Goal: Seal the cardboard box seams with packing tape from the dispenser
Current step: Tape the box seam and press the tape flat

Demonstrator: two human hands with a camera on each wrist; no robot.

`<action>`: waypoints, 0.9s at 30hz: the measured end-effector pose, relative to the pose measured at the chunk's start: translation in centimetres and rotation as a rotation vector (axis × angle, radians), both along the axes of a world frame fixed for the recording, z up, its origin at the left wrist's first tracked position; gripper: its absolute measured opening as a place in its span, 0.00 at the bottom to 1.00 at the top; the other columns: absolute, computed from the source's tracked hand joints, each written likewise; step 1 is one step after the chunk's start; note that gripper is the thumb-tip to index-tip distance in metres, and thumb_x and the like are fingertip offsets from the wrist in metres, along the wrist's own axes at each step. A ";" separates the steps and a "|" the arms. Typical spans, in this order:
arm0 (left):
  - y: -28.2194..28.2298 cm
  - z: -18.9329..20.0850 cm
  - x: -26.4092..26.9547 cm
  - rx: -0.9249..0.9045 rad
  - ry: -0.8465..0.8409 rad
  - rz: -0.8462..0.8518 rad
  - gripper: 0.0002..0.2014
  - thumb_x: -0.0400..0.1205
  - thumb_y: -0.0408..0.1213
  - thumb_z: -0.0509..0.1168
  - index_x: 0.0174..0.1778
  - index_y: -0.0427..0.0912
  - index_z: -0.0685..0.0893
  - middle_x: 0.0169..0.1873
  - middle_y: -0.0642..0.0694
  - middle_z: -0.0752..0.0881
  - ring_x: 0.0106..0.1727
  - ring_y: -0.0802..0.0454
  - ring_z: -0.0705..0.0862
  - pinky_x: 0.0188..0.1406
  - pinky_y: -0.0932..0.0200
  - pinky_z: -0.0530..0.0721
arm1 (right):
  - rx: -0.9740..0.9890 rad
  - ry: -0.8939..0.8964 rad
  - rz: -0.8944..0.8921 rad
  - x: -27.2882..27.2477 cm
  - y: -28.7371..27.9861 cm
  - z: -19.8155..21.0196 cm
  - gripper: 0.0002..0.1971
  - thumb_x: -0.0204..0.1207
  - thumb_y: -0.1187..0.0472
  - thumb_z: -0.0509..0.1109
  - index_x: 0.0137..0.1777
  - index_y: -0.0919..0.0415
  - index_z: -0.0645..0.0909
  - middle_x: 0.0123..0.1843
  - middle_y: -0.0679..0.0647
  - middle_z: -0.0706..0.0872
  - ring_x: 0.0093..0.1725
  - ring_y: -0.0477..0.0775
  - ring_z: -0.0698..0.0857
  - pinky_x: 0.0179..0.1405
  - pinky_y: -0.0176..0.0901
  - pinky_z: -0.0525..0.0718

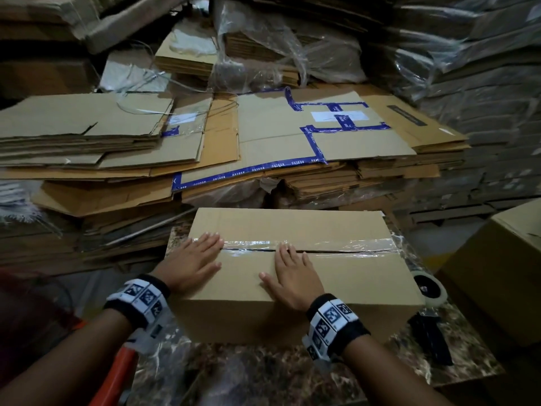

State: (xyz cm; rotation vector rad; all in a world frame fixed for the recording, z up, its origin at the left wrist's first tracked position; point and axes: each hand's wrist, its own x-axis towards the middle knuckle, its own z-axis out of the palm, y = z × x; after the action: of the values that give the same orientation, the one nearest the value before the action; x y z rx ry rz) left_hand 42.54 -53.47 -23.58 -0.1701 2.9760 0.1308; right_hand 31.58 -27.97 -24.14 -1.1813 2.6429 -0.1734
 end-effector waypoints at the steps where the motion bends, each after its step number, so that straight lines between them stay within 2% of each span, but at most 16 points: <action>1: -0.8 0.1 0.5 -0.006 -0.001 -0.017 0.47 0.72 0.75 0.20 0.85 0.56 0.42 0.85 0.53 0.41 0.86 0.55 0.40 0.81 0.52 0.36 | -0.010 0.007 0.035 -0.3 0.6 0.1 0.56 0.64 0.26 0.23 0.87 0.62 0.46 0.89 0.57 0.45 0.88 0.55 0.42 0.85 0.55 0.42; 3: -1.3 -0.2 1.5 0.037 0.025 0.004 0.47 0.71 0.77 0.21 0.85 0.57 0.44 0.85 0.54 0.40 0.86 0.55 0.39 0.82 0.51 0.39 | -0.023 0.020 0.095 -1.0 1.4 0.1 0.52 0.70 0.27 0.27 0.87 0.60 0.48 0.89 0.56 0.47 0.88 0.53 0.44 0.85 0.52 0.43; 5: -0.5 -0.8 2.4 0.138 0.086 0.073 0.48 0.72 0.78 0.23 0.85 0.56 0.47 0.85 0.54 0.43 0.86 0.55 0.40 0.84 0.49 0.45 | -0.035 0.021 0.146 -1.7 1.8 0.1 0.44 0.79 0.30 0.37 0.87 0.59 0.49 0.89 0.55 0.48 0.88 0.52 0.45 0.85 0.49 0.43; 7: 0.9 -1.4 3.4 0.192 0.123 0.146 0.50 0.72 0.78 0.24 0.86 0.54 0.50 0.85 0.53 0.44 0.87 0.54 0.41 0.85 0.48 0.47 | -0.036 0.010 0.190 -2.5 2.2 0.0 0.45 0.78 0.29 0.36 0.88 0.58 0.49 0.89 0.53 0.48 0.88 0.49 0.46 0.84 0.45 0.43; 9: 2.8 -1.8 4.6 0.187 0.141 0.226 0.51 0.71 0.77 0.21 0.86 0.52 0.49 0.86 0.51 0.43 0.86 0.54 0.40 0.85 0.48 0.45 | -0.028 0.027 0.213 -3.7 2.4 0.0 0.45 0.77 0.28 0.34 0.88 0.57 0.49 0.89 0.52 0.49 0.87 0.48 0.47 0.84 0.43 0.43; 13: 7.2 -1.4 6.6 0.111 0.131 0.310 0.55 0.70 0.73 0.15 0.87 0.43 0.51 0.86 0.43 0.45 0.87 0.49 0.39 0.82 0.48 0.33 | 0.022 0.068 0.088 -5.1 2.0 0.4 0.35 0.86 0.38 0.44 0.88 0.56 0.48 0.89 0.50 0.48 0.87 0.47 0.47 0.86 0.53 0.45; 15: 7.7 -1.0 6.6 0.070 0.102 0.304 0.57 0.70 0.73 0.14 0.87 0.40 0.51 0.86 0.41 0.45 0.87 0.48 0.40 0.83 0.46 0.32 | 0.047 0.048 -0.014 -3.7 0.7 0.3 0.37 0.85 0.37 0.43 0.88 0.58 0.47 0.89 0.53 0.47 0.88 0.51 0.45 0.86 0.58 0.45; 17: 7.1 -0.7 6.3 0.049 0.049 0.263 0.58 0.69 0.74 0.15 0.87 0.38 0.47 0.86 0.40 0.43 0.87 0.47 0.39 0.83 0.47 0.36 | 0.044 0.005 -0.035 -0.8 -1.4 0.1 0.39 0.84 0.35 0.39 0.87 0.62 0.45 0.89 0.57 0.45 0.88 0.55 0.44 0.86 0.58 0.43; 19: 6.3 -0.3 6.1 0.056 0.013 0.194 0.60 0.66 0.75 0.14 0.86 0.38 0.46 0.86 0.39 0.43 0.87 0.47 0.40 0.82 0.51 0.36 | 0.021 0.000 0.053 2.5 -3.5 -0.1 0.42 0.82 0.33 0.34 0.87 0.65 0.46 0.89 0.60 0.46 0.88 0.56 0.45 0.86 0.58 0.43; 21: 4.9 0.0 5.9 0.108 0.000 0.154 0.62 0.64 0.77 0.14 0.87 0.39 0.49 0.87 0.41 0.46 0.87 0.48 0.43 0.82 0.51 0.38 | -0.003 0.006 0.154 4.6 -4.7 -0.1 0.50 0.74 0.31 0.24 0.86 0.65 0.49 0.88 0.61 0.49 0.88 0.56 0.47 0.86 0.56 0.45; 22: 3.9 0.0 5.7 0.151 0.019 0.157 0.61 0.66 0.77 0.16 0.87 0.40 0.52 0.87 0.42 0.49 0.87 0.49 0.45 0.84 0.50 0.41 | -0.014 0.010 0.174 4.8 -4.8 -0.1 0.51 0.72 0.31 0.23 0.86 0.65 0.50 0.88 0.60 0.51 0.88 0.55 0.47 0.85 0.55 0.45; 24: 1.4 0.1 4.5 0.204 0.090 0.207 0.50 0.77 0.74 0.27 0.86 0.41 0.55 0.87 0.43 0.53 0.87 0.50 0.48 0.86 0.49 0.46 | -0.058 0.023 0.191 4.5 -4.6 -0.2 0.43 0.81 0.35 0.29 0.86 0.64 0.51 0.88 0.59 0.52 0.88 0.54 0.49 0.85 0.53 0.47; 25: 0.1 0.0 3.7 0.207 0.109 0.249 0.42 0.84 0.68 0.36 0.86 0.41 0.55 0.87 0.42 0.53 0.87 0.50 0.48 0.86 0.50 0.47 | -0.074 0.027 0.202 4.2 -4.3 -0.3 0.39 0.84 0.38 0.34 0.87 0.63 0.52 0.88 0.58 0.53 0.88 0.54 0.50 0.85 0.52 0.47; 27: -2.1 -0.2 2.2 0.225 0.143 0.307 0.31 0.90 0.53 0.48 0.86 0.40 0.54 0.87 0.42 0.53 0.87 0.49 0.49 0.84 0.52 0.48 | -0.099 0.032 0.219 4.1 -4.0 -0.3 0.39 0.82 0.39 0.34 0.86 0.63 0.54 0.88 0.58 0.55 0.87 0.53 0.51 0.85 0.51 0.49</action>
State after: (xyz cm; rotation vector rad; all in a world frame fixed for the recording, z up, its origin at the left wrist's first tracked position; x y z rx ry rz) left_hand 44.74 -55.60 -23.75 -0.6120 3.0226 0.5313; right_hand 35.69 -31.96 -24.48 -1.5061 2.5336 -0.2490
